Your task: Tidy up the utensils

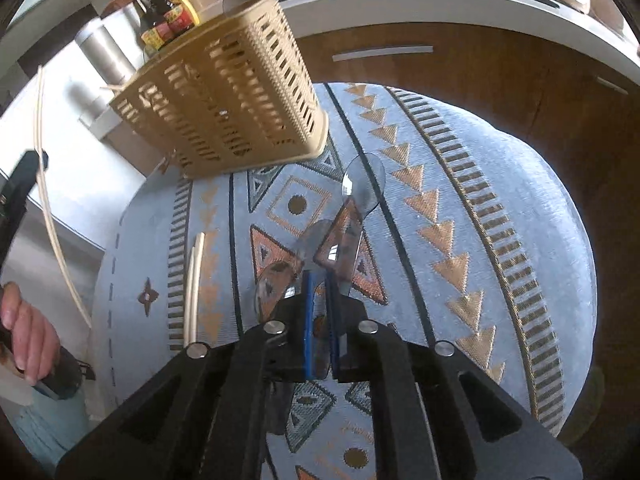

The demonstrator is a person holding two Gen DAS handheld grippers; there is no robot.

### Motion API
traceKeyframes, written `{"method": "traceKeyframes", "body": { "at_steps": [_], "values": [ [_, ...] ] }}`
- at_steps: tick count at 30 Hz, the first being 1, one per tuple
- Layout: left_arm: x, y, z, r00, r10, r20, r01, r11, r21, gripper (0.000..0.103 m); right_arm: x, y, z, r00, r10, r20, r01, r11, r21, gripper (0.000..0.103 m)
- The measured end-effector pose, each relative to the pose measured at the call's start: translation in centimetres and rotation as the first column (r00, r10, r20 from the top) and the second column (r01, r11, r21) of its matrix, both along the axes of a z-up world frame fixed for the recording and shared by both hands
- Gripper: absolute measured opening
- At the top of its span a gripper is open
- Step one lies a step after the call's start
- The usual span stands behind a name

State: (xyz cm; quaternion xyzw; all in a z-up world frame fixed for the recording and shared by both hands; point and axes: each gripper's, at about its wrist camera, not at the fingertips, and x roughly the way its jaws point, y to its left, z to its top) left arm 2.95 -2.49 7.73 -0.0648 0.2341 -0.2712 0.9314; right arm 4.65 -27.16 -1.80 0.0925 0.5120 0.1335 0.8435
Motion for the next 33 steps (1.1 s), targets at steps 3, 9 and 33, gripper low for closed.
{"method": "traceKeyframes", "body": {
  "at_steps": [3,9,33],
  "values": [
    [-0.1,-0.1,0.0,1.0,0.001,0.007,-0.001,1.0,0.006,0.01,0.8,0.7,-0.5,1.0,0.015,-0.015,-0.015,1.0,-0.006,0.008],
    [0.3,0.1,-0.1,1.0,0.003,0.015,-0.003,1.0,-0.001,0.01,2.9,0.2,-0.7,0.999,-0.017,-0.041,0.016,1.0,-0.021,0.028],
    [1.9,2.1,-0.9,0.999,0.039,0.004,-0.039,0.998,-0.051,0.01,8.2,4.5,-1.6,0.998,-0.031,-0.05,0.015,0.952,-0.306,0.029]
  ]
}}
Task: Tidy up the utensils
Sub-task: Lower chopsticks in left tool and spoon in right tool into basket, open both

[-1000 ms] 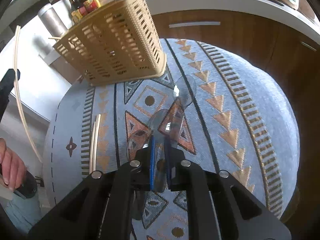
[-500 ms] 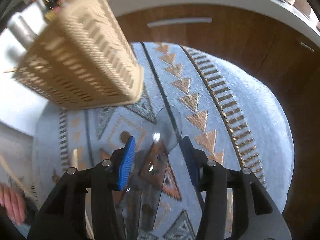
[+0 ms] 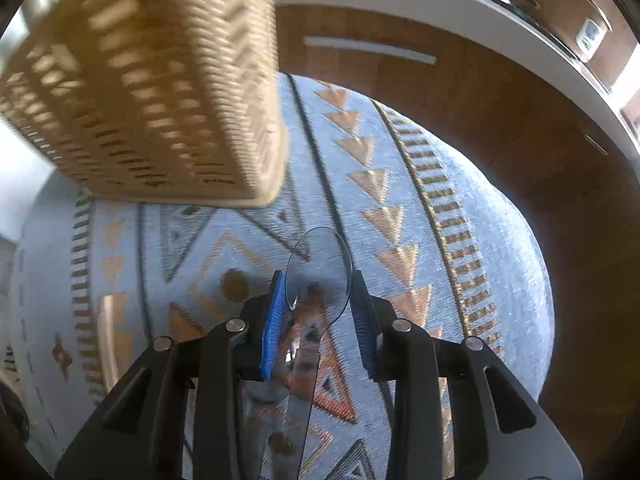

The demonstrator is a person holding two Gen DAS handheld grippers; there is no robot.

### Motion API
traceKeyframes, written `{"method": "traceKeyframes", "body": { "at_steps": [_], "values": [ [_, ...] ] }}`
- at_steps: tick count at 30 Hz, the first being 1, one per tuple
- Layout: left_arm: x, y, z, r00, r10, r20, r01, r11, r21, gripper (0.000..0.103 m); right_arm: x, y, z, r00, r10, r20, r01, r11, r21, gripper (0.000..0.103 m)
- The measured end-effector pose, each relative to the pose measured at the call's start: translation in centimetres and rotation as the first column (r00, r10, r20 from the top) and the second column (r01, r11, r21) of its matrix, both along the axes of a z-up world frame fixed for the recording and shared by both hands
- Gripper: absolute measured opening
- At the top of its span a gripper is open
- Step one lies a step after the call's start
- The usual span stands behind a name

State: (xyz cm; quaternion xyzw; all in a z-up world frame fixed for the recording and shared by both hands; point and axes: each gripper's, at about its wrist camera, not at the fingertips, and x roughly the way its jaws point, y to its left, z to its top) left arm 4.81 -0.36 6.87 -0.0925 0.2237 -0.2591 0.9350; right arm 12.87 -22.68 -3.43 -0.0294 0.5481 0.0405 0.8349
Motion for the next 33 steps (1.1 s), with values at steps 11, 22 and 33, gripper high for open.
{"method": "traceKeyframes", "body": {
  "at_steps": [11,22,33],
  "values": [
    [-1.0,0.9,5.3,0.987,0.067,0.148,-0.053,0.994,-0.093,0.01,-8.2,-0.1,10.3,0.916,0.077,0.394,-0.163,0.968,0.19,0.029],
    [1.9,-1.7,9.5,0.924,0.211,0.32,-0.159,0.97,-0.182,0.01,-6.5,0.4,19.6,0.7,-0.076,0.71,-0.11,0.971,0.213,0.029],
    [7.6,-4.5,7.7,0.875,0.335,0.349,-0.287,0.94,-0.183,0.01,1.1,-2.3,19.2,0.613,-0.285,0.737,0.026,0.939,0.342,0.029]
  ]
}}
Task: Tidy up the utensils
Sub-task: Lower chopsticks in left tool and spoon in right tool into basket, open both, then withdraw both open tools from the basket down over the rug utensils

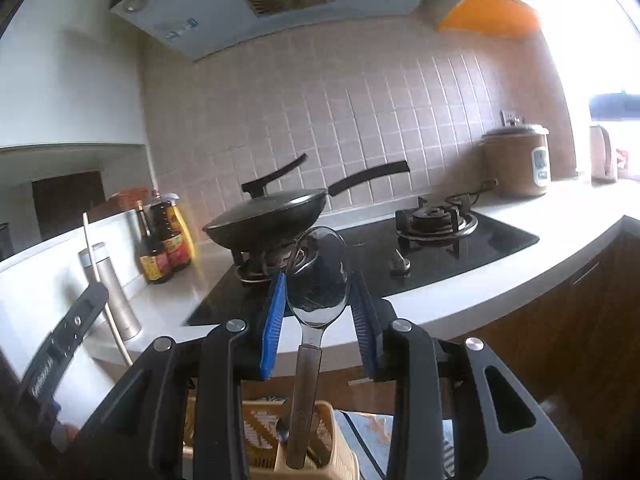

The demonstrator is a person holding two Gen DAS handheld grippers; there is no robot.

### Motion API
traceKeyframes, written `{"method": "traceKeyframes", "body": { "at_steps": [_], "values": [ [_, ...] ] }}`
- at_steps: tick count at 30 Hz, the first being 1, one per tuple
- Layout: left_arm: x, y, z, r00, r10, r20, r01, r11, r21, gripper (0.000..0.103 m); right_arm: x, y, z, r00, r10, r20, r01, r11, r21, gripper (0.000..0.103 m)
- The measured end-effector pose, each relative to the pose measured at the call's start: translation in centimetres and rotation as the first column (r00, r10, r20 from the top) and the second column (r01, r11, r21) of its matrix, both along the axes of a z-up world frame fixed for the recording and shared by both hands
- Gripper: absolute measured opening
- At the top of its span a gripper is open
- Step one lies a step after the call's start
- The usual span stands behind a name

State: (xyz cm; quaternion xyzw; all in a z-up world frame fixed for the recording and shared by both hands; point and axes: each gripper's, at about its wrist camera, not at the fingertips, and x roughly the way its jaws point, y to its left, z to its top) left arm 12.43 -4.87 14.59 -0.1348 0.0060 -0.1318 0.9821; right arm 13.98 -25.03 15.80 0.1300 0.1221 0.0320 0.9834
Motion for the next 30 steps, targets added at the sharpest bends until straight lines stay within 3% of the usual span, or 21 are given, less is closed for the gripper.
{"method": "traceKeyframes", "body": {
  "at_steps": [7,13,15,16,17,25,30],
  "values": [
    [1.8,-1.5,-2.9,0.998,0.05,-0.031,-0.048,0.998,0.047,0.01,0.6,3.1,-3.5,0.999,-0.02,0.03,0.024,0.989,-0.148,0.03],
    [1.8,-1.2,-4.3,0.997,0.047,-0.06,-0.044,0.997,0.06,0.012,-0.3,2.6,-5.7,1.0,0.005,-0.012,-0.006,0.995,-0.102,0.03],
    [1.3,-0.5,-4.4,0.997,0.027,-0.069,-0.023,0.998,0.056,0.025,-0.9,2.3,-5.9,1.0,0.021,-0.019,-0.023,0.996,-0.091,0.041],
    [0.9,-0.2,-4.3,0.997,0.022,-0.068,-0.019,0.998,0.053,0.029,-1.3,2.2,-6.0,0.999,0.031,-0.019,-0.033,0.996,-0.088,0.055],
    [0.3,0.2,-4.2,0.998,0.014,-0.065,-0.01,0.999,0.052,0.032,-1.8,2.1,-5.9,0.999,0.042,-0.017,-0.043,0.996,-0.084,0.063],
    [-4.8,2.3,-2.7,0.997,-0.027,-0.074,0.033,0.996,0.085,0.043,-7.0,1.3,-4.7,0.995,0.083,-0.055,-0.088,0.992,-0.09,0.063],
    [-7.6,3.4,-2.6,0.986,-0.075,-0.149,0.09,0.991,0.096,0.044,-10.2,0.7,-4.9,0.983,0.09,-0.161,-0.111,0.986,-0.125,0.063]
  ]
}}
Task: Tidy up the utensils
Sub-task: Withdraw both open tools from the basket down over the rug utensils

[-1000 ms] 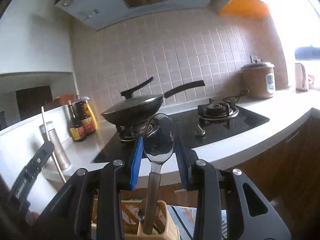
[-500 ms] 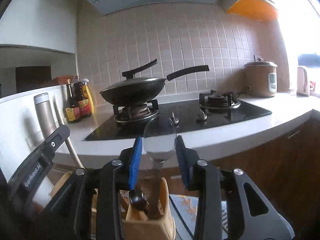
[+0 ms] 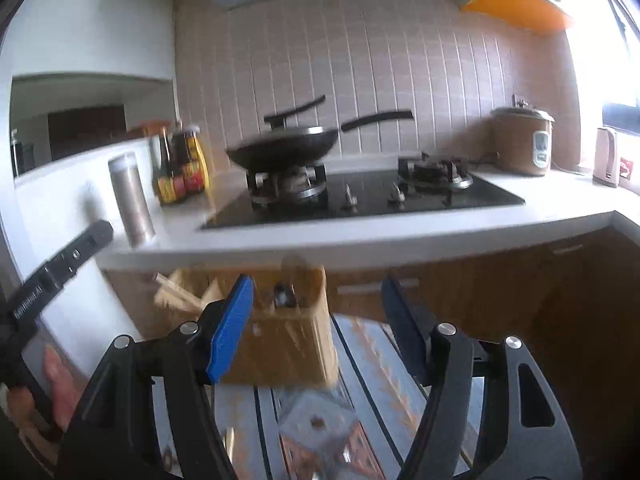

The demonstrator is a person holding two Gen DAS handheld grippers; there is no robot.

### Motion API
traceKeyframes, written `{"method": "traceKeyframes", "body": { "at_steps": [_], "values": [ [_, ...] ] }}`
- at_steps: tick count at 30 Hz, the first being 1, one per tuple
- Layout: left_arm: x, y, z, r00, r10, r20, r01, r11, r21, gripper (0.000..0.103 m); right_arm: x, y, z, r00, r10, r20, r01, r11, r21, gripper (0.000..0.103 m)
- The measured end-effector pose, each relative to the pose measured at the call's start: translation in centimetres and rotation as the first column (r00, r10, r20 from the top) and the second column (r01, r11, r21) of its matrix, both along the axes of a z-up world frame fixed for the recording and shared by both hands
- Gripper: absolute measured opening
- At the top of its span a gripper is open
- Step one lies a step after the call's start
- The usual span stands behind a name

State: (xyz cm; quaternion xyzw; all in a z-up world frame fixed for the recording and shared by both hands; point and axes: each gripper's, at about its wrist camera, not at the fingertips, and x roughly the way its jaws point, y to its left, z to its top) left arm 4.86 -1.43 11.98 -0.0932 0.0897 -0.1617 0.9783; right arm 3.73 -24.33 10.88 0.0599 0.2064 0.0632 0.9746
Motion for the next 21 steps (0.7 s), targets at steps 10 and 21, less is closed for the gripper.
{"method": "traceKeyframes", "body": {
  "at_steps": [10,21],
  "values": [
    [-1.4,0.0,-2.5,0.952,-0.094,-0.293,0.12,0.99,0.069,0.044,-2.4,0.5,-4.2,0.944,0.045,-0.325,-0.087,0.99,-0.114,0.072],
    [1.2,-2.0,-12.1,0.701,-0.162,-0.694,0.326,0.939,0.111,0.043,-0.9,-0.2,-13.5,0.817,0.025,-0.576,-0.089,0.993,-0.082,0.078]
  ]
}}
